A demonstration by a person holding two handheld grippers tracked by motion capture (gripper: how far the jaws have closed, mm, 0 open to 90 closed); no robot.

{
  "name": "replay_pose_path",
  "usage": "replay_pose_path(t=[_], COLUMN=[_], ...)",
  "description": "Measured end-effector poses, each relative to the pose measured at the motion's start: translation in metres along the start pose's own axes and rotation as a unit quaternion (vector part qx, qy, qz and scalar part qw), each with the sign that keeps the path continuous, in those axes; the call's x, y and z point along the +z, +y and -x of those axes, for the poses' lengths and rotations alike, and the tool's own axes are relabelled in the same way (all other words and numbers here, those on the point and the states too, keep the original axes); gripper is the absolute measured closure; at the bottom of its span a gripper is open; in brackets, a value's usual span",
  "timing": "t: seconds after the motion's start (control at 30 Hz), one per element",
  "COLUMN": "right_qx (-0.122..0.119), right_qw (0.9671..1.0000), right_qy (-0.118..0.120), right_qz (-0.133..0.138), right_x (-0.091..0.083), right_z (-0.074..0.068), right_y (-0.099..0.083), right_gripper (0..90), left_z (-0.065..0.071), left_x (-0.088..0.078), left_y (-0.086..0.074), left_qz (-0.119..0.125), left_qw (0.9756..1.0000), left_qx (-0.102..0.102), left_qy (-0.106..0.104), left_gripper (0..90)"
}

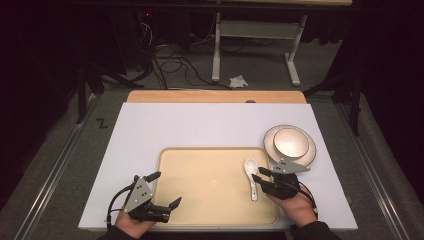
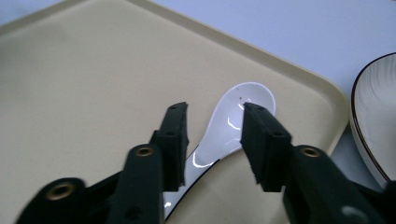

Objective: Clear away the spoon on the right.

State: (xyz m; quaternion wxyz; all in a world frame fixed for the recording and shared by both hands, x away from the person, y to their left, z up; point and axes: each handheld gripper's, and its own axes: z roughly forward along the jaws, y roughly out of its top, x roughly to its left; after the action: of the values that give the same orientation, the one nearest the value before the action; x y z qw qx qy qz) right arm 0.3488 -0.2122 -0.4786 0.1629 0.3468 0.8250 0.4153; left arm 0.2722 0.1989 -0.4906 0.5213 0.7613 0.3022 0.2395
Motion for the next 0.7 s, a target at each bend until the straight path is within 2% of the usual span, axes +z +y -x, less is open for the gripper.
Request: replay_pose_path(t=[0.27,0.47,0.53,0.67,0.7], right_qx=[-0.008,-0.005,-0.007,0.005,0.006], right_qw=[0.9987,0.9953,0.9943,0.9926,0.9917], right_qy=[0.009,-0.019,-0.025,-0.031,-0.036], right_qz=[0.05,0.095,0.104,0.117,0.123], right_x=[-0.024,-0.047,-0.05,-0.056,-0.056], right_z=[0.002,0.006,0.008,0.009,0.01], right_y=[-0.016,-0.026,-0.029,-0.032,-0.033], right_gripper=[33.2,16.2,15.0,0.8,0.4], left_z=[0.0,0.001,0.001,0.001,0.001], left_x=[0.001,0.002,0.002,0.003,0.003], left_y=[-0.001,0.0,0.0,-0.001,-0.001], left_qz=[-0.003,-0.004,-0.005,-0.007,-0.007], left_qw=[1.0,1.0,1.0,1.0,1.0], left_qx=[-0.002,-0.003,-0.003,-0.003,-0.002], left_qy=[0.0,-0.003,-0.002,-0.004,-0.004], left_gripper=[1.4,1.4,1.4,1.3,1.3])
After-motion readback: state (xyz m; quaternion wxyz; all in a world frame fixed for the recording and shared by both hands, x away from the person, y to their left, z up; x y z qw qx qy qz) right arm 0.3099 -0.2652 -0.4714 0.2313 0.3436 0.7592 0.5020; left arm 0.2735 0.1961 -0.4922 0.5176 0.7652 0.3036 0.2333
